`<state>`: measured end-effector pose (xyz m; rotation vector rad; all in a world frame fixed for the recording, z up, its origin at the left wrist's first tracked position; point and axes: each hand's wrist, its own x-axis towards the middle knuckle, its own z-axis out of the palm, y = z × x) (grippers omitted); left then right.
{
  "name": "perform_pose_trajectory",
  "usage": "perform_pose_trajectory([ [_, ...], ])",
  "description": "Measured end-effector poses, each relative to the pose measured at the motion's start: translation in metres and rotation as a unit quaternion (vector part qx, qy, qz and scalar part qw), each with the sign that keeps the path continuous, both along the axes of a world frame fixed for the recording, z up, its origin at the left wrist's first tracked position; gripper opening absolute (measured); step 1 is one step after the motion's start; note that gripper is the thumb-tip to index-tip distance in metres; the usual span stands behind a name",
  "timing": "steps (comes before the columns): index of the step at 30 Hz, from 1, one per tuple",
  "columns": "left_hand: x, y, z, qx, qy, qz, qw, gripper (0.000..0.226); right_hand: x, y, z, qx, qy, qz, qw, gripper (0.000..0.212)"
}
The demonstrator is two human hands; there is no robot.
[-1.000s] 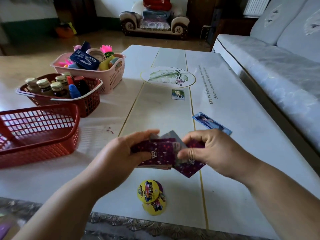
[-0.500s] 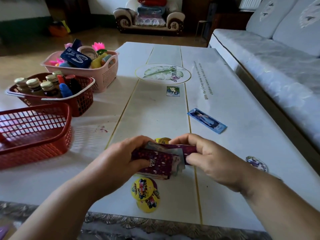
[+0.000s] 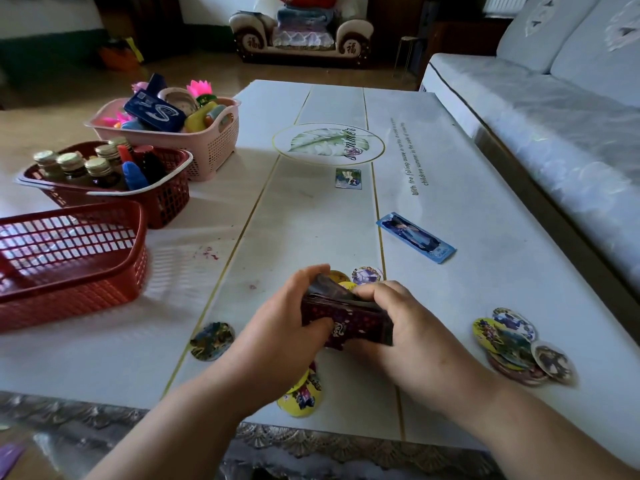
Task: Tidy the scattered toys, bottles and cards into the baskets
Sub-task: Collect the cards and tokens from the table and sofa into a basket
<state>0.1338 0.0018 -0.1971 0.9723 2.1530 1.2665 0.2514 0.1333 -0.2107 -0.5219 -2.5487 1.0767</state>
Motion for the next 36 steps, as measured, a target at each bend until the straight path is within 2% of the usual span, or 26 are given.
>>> perform_pose_trajectory([
  [5, 0.007, 0.002, 0.005, 0.069, -0.088, 0.008, 0.994, 0.032, -0.001, -0.004, 0.003, 0.019, 0.021, 0.025, 0.999, 0.048],
  [7, 0.008, 0.004, 0.004, 0.039, -0.062, 0.029, 0.997, 0.020, -0.003, -0.007, 0.000, 0.021, 0.002, 0.034, 0.999, 0.051],
  [9, 0.008, 0.006, 0.000, 0.016, -0.046, 0.059, 0.997, 0.021, -0.005, -0.012, -0.002, 0.029, 0.005, 0.028, 0.999, 0.044],
  [11, 0.008, 0.006, 0.001, 0.030, -0.055, 0.081, 0.995, 0.022, -0.009, -0.012, 0.000, 0.036, 0.019, 0.014, 0.999, 0.034],
  [14, 0.001, 0.006, 0.005, 0.080, -0.073, 0.088, 0.990, 0.035, -0.015, -0.007, 0.006, -0.029, 0.022, -0.014, 0.999, 0.023],
  [18, 0.000, 0.003, 0.002, 0.032, -0.065, 0.030, 0.997, 0.040, -0.026, -0.012, 0.001, -0.004, -0.015, 0.020, 1.000, 0.033],
  [21, 0.000, 0.004, 0.005, 0.071, -0.062, 0.082, 0.992, 0.056, -0.033, -0.016, 0.009, -0.032, 0.016, -0.001, 0.999, 0.023],
  [22, -0.001, 0.003, 0.010, 0.098, -0.086, 0.110, 0.985, 0.065, -0.036, -0.018, 0.014, -0.034, 0.035, -0.019, 0.999, 0.024],
  [24, -0.006, -0.001, 0.021, 0.145, -0.189, 0.148, 0.960, 0.076, -0.042, -0.028, 0.027, -0.012, 0.063, -0.037, 0.997, 0.024],
  [26, -0.013, -0.008, 0.031, 0.192, -0.317, 0.138, 0.919, 0.054, -0.049, -0.040, 0.040, -0.003, 0.063, -0.007, 0.998, 0.021],
  [28, -0.023, -0.017, 0.040, 0.217, -0.381, 0.147, 0.887, 0.037, -0.053, -0.041, 0.053, -0.052, 0.030, 0.053, 0.997, 0.030],
  [30, -0.037, -0.031, 0.048, 0.233, -0.413, 0.164, 0.865, 0.033, -0.055, -0.038, 0.069, -0.146, -0.022, 0.144, 0.978, 0.039],
  [32, -0.046, -0.045, 0.056, 0.221, -0.431, 0.145, 0.863, 0.030, -0.057, -0.034, 0.083, -0.202, -0.044, 0.197, 0.958, 0.040],
  [36, -0.052, -0.065, 0.063, 0.215, -0.443, 0.095, 0.865, 0.024, -0.074, -0.047, 0.095, -0.191, -0.048, 0.226, 0.954, 0.030],
])
